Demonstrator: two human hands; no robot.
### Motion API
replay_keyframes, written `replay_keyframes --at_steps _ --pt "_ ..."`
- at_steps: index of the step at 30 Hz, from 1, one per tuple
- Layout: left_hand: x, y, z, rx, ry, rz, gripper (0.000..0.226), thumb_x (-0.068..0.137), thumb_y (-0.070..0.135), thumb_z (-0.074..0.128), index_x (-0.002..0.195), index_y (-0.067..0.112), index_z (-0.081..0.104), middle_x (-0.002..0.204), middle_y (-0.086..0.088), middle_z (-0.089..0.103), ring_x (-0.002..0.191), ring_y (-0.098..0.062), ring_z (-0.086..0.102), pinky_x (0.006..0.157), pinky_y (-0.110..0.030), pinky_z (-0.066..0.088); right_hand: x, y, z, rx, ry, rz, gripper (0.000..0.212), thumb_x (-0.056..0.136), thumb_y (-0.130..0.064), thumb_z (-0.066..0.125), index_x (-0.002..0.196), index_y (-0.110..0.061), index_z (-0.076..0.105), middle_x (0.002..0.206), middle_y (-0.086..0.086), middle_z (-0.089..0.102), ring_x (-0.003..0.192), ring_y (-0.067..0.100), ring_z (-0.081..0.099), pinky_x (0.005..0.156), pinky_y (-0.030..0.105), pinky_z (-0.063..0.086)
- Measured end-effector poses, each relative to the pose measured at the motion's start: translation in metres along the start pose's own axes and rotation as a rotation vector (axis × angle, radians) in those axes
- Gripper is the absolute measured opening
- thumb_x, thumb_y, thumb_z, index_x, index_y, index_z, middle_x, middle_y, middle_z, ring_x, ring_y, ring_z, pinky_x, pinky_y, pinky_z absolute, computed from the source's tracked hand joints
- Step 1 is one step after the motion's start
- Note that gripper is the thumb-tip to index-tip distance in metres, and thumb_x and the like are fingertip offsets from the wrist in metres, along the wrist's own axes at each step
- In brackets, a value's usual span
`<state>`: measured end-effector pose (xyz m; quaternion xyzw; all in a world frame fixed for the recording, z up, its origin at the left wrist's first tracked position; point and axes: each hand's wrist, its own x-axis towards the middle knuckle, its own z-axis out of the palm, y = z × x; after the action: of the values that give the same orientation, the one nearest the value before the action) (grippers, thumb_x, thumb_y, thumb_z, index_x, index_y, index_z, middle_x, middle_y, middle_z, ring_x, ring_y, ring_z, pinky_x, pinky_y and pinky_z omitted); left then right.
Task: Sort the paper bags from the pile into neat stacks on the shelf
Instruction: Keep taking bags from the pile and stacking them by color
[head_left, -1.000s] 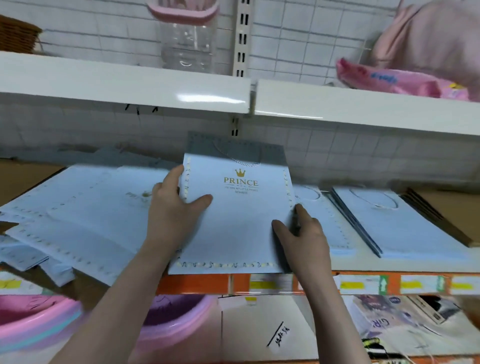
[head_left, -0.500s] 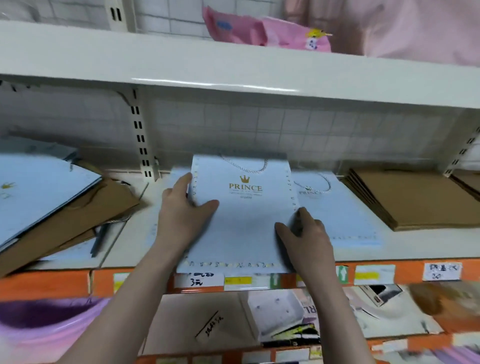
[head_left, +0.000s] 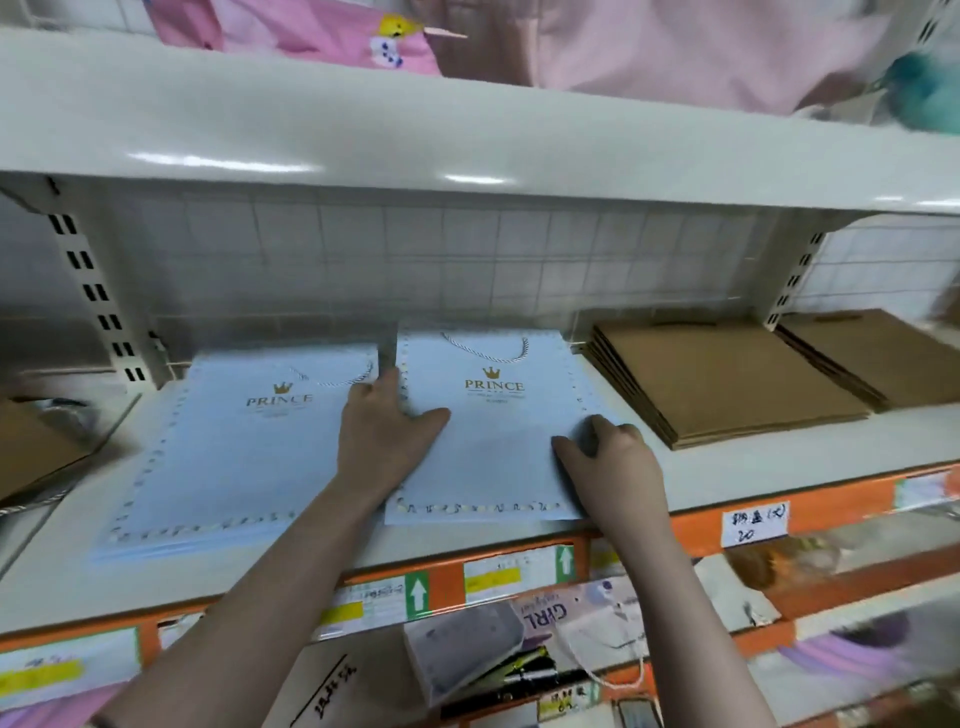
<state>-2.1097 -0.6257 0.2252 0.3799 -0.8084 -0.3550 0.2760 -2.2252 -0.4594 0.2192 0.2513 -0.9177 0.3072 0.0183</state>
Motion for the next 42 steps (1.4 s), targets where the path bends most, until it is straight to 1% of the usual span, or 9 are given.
replay_keyframes --at_steps 2,4,9,14,17,23,32,39,42 --pt "0.006 0.006 0.016 0.009 -0.017 0.004 0.041 0.076 0.035 0.068 0.108 0.015 0.052 0.104 -0.006 0.046 0.103 -0.026 0.047 0.077 -0.031 0.036 0.012 0.011 -0.003 -0.041 0.016 0.009 0.034 0.089 -0.037 0.054 0.099 -0.005 0.058 0.094 0.014 0.050 0.098 0.036 0.049 0.080 0.037 0.037" --pt "0.010 0.010 0.029 0.027 -0.036 -0.006 0.035 0.077 0.033 0.067 0.104 0.016 0.052 0.106 -0.006 0.046 0.107 -0.028 0.046 0.079 -0.030 0.034 0.021 0.021 -0.003 -0.084 0.019 0.011 0.036 0.090 -0.037 0.053 0.104 -0.004 0.059 0.104 0.017 0.054 0.102 0.035 0.047 0.085 0.037 0.036" --pt "0.021 0.011 0.051 0.062 -0.068 -0.019 0.059 0.082 0.034 0.064 0.133 0.012 0.044 0.129 -0.010 0.043 0.121 -0.028 0.040 0.086 -0.031 0.033 0.038 0.034 0.001 -0.174 0.028 -0.032 0.042 0.093 -0.041 0.047 0.115 -0.006 0.056 0.116 0.014 0.054 0.109 0.032 0.043 0.093 0.037 0.032" --pt "0.037 0.009 0.059 0.104 -0.055 -0.023 0.054 0.082 0.032 0.061 0.128 0.008 0.047 0.132 -0.011 0.039 0.121 -0.027 0.039 0.085 -0.027 0.030 0.052 0.039 0.007 -0.290 0.030 -0.090 0.045 0.095 -0.048 0.042 0.118 -0.011 0.054 0.119 0.010 0.055 0.106 0.031 0.044 0.093 0.036 0.031" --pt "0.047 0.007 0.062 0.145 -0.074 -0.002 0.063 0.085 0.036 0.059 0.137 0.006 0.037 0.141 -0.010 0.033 0.126 -0.027 0.037 0.091 -0.030 0.032 0.055 0.041 0.011 -0.340 0.043 -0.098 0.045 0.095 -0.050 0.040 0.119 -0.015 0.053 0.121 0.006 0.056 0.107 0.030 0.045 0.089 0.037 0.035" --pt "0.051 0.005 0.072 0.122 -0.074 -0.021 0.074 0.089 0.035 0.055 0.145 0.000 0.021 0.151 -0.012 0.024 0.132 -0.029 0.034 0.100 -0.035 0.035 0.065 0.045 0.013 -0.211 0.003 -0.148 0.041 0.096 -0.044 0.044 0.117 -0.010 0.054 0.119 0.008 0.056 0.107 0.029 0.049 0.087 0.035 0.038" --pt "0.051 0.009 0.073 0.182 -0.038 -0.045 0.067 0.087 0.035 0.055 0.135 -0.004 0.033 0.140 -0.017 0.038 0.123 -0.034 0.041 0.096 -0.041 0.040 0.071 0.046 0.015 -0.254 0.040 -0.191 0.039 0.097 -0.043 0.041 0.111 -0.009 0.054 0.111 0.010 0.059 0.103 0.030 0.054 0.082 0.037 0.040" --pt "0.034 0.016 0.050 0.412 0.097 0.108 0.061 0.088 0.041 0.055 0.134 0.003 0.040 0.141 -0.011 0.036 0.130 -0.030 0.032 0.100 -0.039 0.033 0.051 0.033 0.016 -0.319 0.152 -0.183 0.048 0.096 -0.045 0.040 0.122 -0.006 0.051 0.116 0.015 0.057 0.108 0.032 0.051 0.087 0.039 0.038" --pt "0.018 0.012 0.029 0.533 0.137 0.202 0.062 0.090 0.039 0.054 0.139 0.005 0.036 0.147 -0.011 0.031 0.135 -0.028 0.025 0.105 -0.036 0.028 0.036 0.023 0.023 -0.261 0.199 -0.241 0.040 0.091 -0.036 0.054 0.106 0.001 0.059 0.097 0.019 0.062 0.093 0.037 0.058 0.076 0.042 0.044"
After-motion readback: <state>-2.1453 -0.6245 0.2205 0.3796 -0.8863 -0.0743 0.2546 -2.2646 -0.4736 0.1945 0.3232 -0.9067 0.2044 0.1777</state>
